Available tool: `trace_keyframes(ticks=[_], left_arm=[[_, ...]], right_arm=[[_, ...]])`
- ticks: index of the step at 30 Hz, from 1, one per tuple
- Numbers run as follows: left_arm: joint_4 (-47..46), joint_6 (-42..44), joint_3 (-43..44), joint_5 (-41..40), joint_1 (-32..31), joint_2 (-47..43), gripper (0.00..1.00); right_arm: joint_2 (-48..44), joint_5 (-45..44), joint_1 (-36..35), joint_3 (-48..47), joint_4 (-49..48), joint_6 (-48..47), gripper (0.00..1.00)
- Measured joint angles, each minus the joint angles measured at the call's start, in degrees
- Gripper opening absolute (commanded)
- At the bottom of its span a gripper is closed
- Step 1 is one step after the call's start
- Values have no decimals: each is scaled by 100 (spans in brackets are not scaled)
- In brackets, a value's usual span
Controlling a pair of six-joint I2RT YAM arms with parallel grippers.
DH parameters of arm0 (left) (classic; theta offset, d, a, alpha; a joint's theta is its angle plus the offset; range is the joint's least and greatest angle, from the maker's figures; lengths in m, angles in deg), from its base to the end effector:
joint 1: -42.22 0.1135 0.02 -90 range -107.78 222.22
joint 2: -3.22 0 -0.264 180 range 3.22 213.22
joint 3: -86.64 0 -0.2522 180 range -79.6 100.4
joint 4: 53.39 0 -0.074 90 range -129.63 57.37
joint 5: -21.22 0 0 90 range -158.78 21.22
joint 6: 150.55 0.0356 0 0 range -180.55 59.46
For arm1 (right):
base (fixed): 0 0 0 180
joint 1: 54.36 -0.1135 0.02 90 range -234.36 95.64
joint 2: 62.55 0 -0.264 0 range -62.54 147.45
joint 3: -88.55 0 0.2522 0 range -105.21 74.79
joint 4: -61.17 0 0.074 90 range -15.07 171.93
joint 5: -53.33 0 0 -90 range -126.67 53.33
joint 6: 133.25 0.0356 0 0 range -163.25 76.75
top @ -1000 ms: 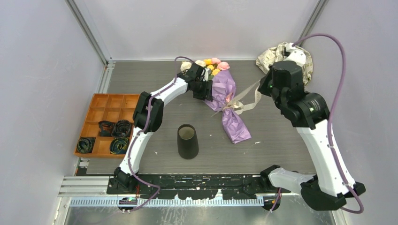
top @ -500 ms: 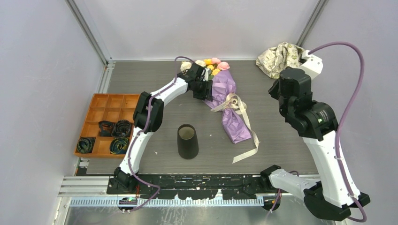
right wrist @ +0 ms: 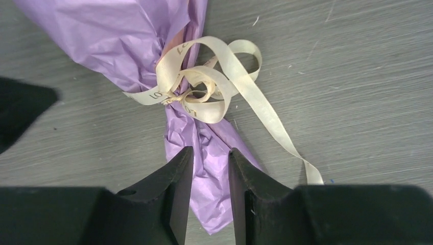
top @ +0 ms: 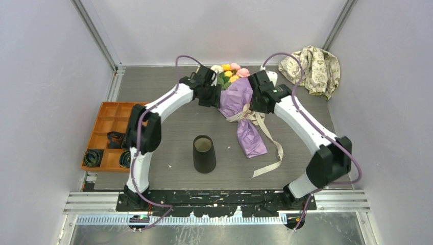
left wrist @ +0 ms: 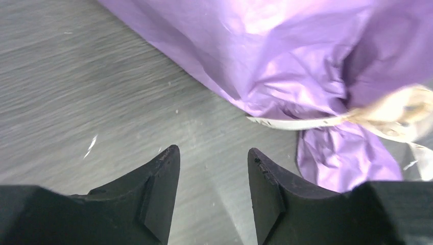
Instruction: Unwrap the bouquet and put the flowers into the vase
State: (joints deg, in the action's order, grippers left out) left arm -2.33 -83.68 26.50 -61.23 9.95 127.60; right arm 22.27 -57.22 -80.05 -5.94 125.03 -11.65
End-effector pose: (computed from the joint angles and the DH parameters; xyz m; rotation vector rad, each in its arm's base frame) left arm 0.4053 -0.2614 0.2214 0.2621 2.6067 -0.5302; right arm 0.2826 0.1221 0.3317 0.2673 2.4184 -0.0102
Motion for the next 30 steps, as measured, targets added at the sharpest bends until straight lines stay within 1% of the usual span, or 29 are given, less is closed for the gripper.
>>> trace_keyframes(ticks=[2, 6, 9, 13, 17, 24, 27, 28, 29, 30], left_arm=[[-7, -26, -251, -208, 0, -531, 53], [-68, -42, -590, -553, 0, -1578, 53], [-109, -46, -737, -688, -2, -1985, 53], [-114, -46, -960, -804, -39, -2129, 53], [-24, -44, -1196, -953, -160, -2129, 53], [31, -31, -1213, -1185, -498, -2181, 53], [35, -13, -1213, -1276, -601, -2234, 53], [35, -11, -1213, -1300, -623, -2249, 53], [35, -4, -1211, -1320, -643, -2264, 53], [37, 7, -1213, -1344, -660, -2273, 53]], right_arm=[[358, 90, -2, 48, -109, -2, 37], [793, 122, 0, 155, -297, -7, 36], [1078, 105, 0, 168, -387, -9, 35], [1386, -2, 24, 181, -466, -26, 35], [1508, -87, 103, 190, -503, -61, 35], [1580, -138, 293, 258, -625, -107, 35], [1768, -136, 352, 286, -717, -109, 35], [1829, -131, 369, 299, -743, -107, 34], [1908, -125, 382, 313, -785, -107, 30], [1982, -118, 396, 321, -826, -107, 23]])
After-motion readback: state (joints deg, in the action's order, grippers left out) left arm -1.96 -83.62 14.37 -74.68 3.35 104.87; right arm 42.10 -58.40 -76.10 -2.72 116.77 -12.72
